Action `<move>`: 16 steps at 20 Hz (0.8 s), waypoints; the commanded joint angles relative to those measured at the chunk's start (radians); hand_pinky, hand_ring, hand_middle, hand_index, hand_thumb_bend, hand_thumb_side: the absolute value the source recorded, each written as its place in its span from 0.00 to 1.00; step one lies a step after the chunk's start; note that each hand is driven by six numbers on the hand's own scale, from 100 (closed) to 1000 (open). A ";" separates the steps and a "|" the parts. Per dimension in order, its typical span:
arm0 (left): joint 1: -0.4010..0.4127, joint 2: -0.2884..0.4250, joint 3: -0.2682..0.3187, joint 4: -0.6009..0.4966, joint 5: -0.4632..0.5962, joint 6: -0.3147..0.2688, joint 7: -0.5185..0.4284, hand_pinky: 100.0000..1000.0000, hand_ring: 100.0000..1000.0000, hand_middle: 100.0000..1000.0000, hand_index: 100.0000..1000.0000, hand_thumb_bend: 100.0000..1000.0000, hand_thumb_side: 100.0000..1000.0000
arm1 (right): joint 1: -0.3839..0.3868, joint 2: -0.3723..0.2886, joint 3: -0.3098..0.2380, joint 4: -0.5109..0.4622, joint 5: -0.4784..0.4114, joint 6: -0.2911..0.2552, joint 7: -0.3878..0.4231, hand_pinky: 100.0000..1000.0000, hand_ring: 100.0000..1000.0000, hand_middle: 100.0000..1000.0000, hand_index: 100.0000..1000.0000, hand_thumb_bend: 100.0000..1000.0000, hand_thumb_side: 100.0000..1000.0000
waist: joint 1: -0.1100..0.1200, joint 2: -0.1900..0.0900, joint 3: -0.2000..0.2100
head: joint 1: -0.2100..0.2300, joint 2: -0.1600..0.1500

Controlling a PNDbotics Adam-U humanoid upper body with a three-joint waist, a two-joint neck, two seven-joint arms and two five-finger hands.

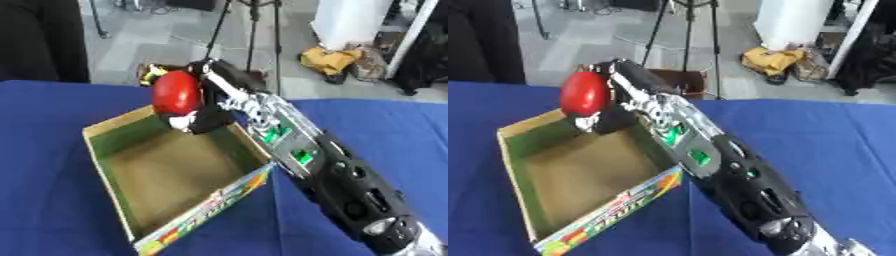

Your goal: Pick up objects on the table and place them in the box.

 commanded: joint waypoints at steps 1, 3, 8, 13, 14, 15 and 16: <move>-0.008 0.011 0.001 -0.016 0.006 -0.001 -0.003 0.23 0.55 0.59 0.64 0.00 0.87 | -0.014 0.007 0.003 0.010 0.027 -0.002 0.006 0.28 0.31 0.46 0.52 0.00 0.32 | 0.005 -0.017 0.005 | -0.008 -0.013; -0.010 0.009 0.001 -0.017 0.006 -0.001 -0.002 0.23 0.55 0.59 0.64 0.00 0.87 | -0.011 0.021 0.012 0.025 0.044 -0.004 0.014 0.28 0.31 0.46 0.52 0.00 0.32 | 0.004 -0.015 0.009 | -0.012 -0.016; -0.014 0.006 0.000 -0.019 0.007 0.000 -0.004 0.23 0.55 0.59 0.64 0.00 0.87 | -0.002 0.047 0.033 0.057 0.090 -0.020 0.029 0.29 0.32 0.46 0.52 0.00 0.33 | 0.001 -0.012 0.018 | -0.017 -0.022; -0.018 0.005 0.000 -0.020 0.008 0.001 -0.003 0.23 0.55 0.59 0.64 0.00 0.87 | 0.008 0.061 0.054 0.082 0.134 -0.040 0.048 0.30 0.34 0.47 0.53 0.00 0.33 | -0.001 -0.010 0.021 | -0.021 -0.024; -0.019 0.005 0.000 -0.021 0.008 0.001 -0.003 0.23 0.55 0.59 0.64 0.00 0.87 | 0.010 0.062 0.059 0.087 0.144 -0.046 0.053 0.30 0.34 0.47 0.53 0.00 0.33 | -0.001 -0.010 0.021 | -0.022 -0.025; -0.020 0.005 0.000 -0.021 0.008 0.001 -0.003 0.23 0.55 0.58 0.64 0.00 0.87 | 0.012 0.063 0.063 0.091 0.154 -0.052 0.058 0.31 0.35 0.48 0.53 0.00 0.33 | -0.001 -0.010 0.020 | -0.022 -0.025; -0.021 0.005 0.000 -0.022 0.008 0.002 -0.003 0.23 0.55 0.58 0.64 0.00 0.87 | 0.014 0.063 0.069 0.097 0.165 -0.059 0.068 0.32 0.36 0.48 0.53 0.00 0.34 | -0.002 -0.010 0.019 | -0.023 -0.025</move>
